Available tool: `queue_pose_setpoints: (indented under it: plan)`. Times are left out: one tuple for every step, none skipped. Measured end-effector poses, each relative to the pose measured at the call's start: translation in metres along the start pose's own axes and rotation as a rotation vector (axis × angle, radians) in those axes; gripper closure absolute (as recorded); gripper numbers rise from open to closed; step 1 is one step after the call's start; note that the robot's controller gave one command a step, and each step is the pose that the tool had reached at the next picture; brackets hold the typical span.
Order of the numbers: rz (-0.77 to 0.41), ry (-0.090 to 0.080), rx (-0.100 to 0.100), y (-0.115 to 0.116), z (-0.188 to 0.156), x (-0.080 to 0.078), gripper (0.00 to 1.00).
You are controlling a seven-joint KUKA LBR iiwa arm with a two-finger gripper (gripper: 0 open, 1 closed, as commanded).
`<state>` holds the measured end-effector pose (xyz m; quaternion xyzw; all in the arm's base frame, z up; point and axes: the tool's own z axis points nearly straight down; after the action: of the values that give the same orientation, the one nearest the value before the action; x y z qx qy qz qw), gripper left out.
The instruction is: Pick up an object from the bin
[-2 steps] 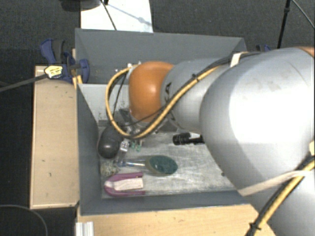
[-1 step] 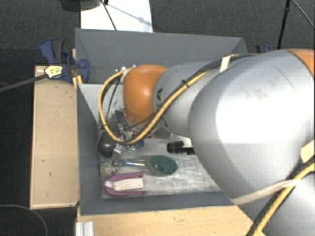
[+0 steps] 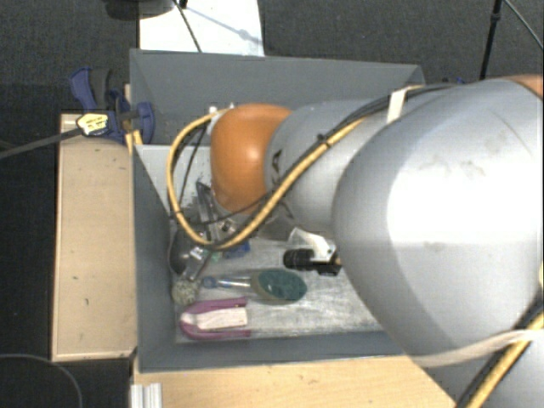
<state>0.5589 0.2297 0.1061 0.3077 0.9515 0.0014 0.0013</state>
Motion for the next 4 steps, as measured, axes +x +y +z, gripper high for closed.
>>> queue_pose_setpoints:
  plan:
    - [0.044, -0.008, -0.019, -0.013, 0.006, -0.001, 0.0]
    - [0.058, 0.0, 0.0, -0.004, -0.007, -0.006, 0.0]
    - [0.129, -0.006, 0.007, 0.018, 0.027, 0.008, 0.0]
    - [0.13, -0.005, 0.006, 0.018, 0.026, 0.008, 1.0]
